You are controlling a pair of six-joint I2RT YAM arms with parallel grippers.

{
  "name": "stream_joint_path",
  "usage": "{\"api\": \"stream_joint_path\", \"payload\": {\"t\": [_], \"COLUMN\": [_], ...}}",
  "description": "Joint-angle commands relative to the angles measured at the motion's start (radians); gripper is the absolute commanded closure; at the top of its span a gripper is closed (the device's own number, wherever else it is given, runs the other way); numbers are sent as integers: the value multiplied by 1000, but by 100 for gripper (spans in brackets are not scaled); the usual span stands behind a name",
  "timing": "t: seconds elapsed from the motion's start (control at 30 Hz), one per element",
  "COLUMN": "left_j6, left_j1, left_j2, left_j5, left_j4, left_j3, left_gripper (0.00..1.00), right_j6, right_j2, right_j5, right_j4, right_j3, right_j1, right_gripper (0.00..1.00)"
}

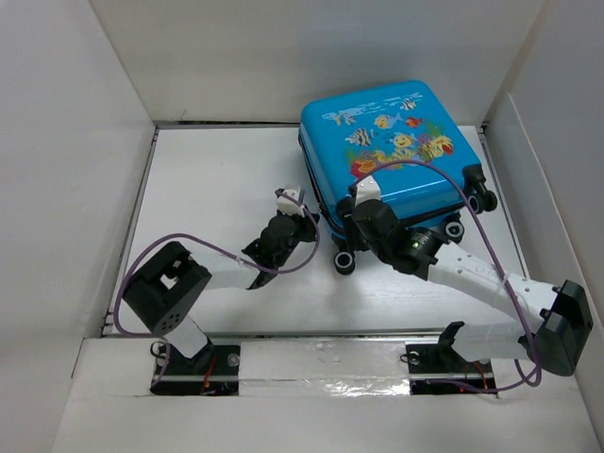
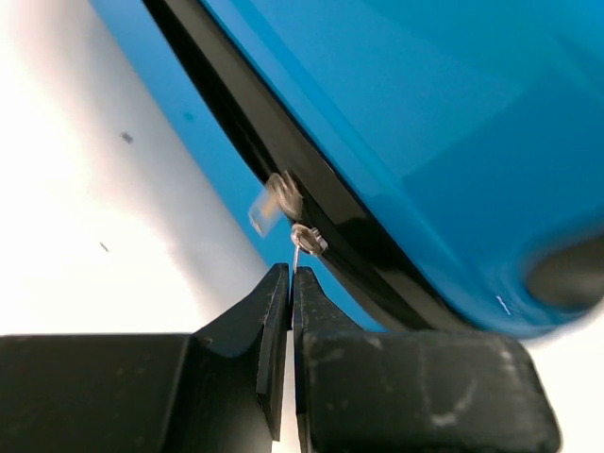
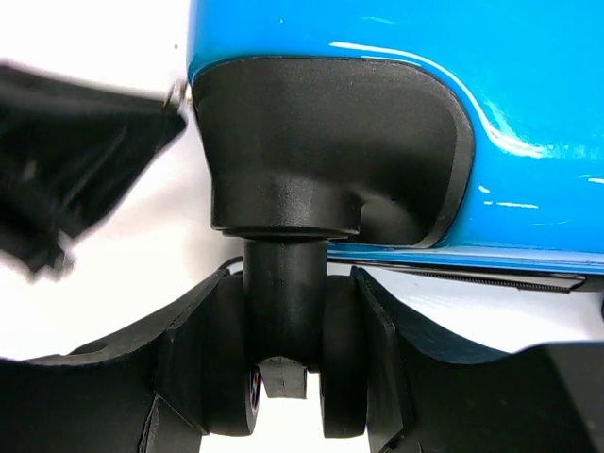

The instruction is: Pack the luggage

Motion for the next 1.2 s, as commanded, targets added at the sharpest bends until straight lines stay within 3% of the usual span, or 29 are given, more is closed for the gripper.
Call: {"api": "stream_joint_path", "payload": {"t": [0.0, 0.2, 0.23, 0.27, 0.3, 0.33, 0.4, 0.43, 0.47, 0.5, 0.7, 0.93, 1.03, 1.17], "left_j6": [58, 9, -26, -49, -74, -124, -190, -213, -227, -246, -255, -244, -207, -215], "left_j1": [148, 231, 231, 231, 231, 231, 242, 242, 242, 242, 200, 191, 191, 191], "left_j2": [53, 140, 129, 111, 39, -10, -207, -275, -347, -486, -860, -1107, -1166, -1134], "left_j5": [-153, -95, -96, -90, -70, -52, -33, -24, -18, -1, 80, 130, 102, 126], "left_j4": [-24, -115, -118, -114, -95, -72, -84, -104, -135, -215, -533, -704, -727, -721], "left_j3": [69, 224, 206, 180, 149, 61, -24, -84, -100, -107, -28, 102, 113, 78], "left_gripper": [100, 100, 93, 78, 47, 34, 6, 1, 1, 1, 1, 1, 1, 1], "right_j6": [-29, -20, -18, -15, -13, -13, -18, -23, -30, -32, -15, 3, 10, 27], "right_j2": [-28, -37, -48, -60, -76, -120, -175, -241, -273, -307, -583, -907, -924, -806], "right_j5": [-4, -49, -72, -81, -90, -109, -136, -174, -191, -202, -135, 78, 84, 28], "right_j4": [-93, -62, -56, -49, -32, -17, -4, 6, 22, 49, 128, 237, 270, 263], "right_j3": [-16, -44, -45, -47, -45, -41, -30, -24, -18, -5, 4, -88, -134, -133], "right_j1": [-2, 17, 17, 17, 17, 27, 27, 37, 37, 47, 47, 47, 47, 47], "right_gripper": [100, 100, 100, 100, 97, 74, 45, 30, 2, 0, 0, 0, 0, 0]}}
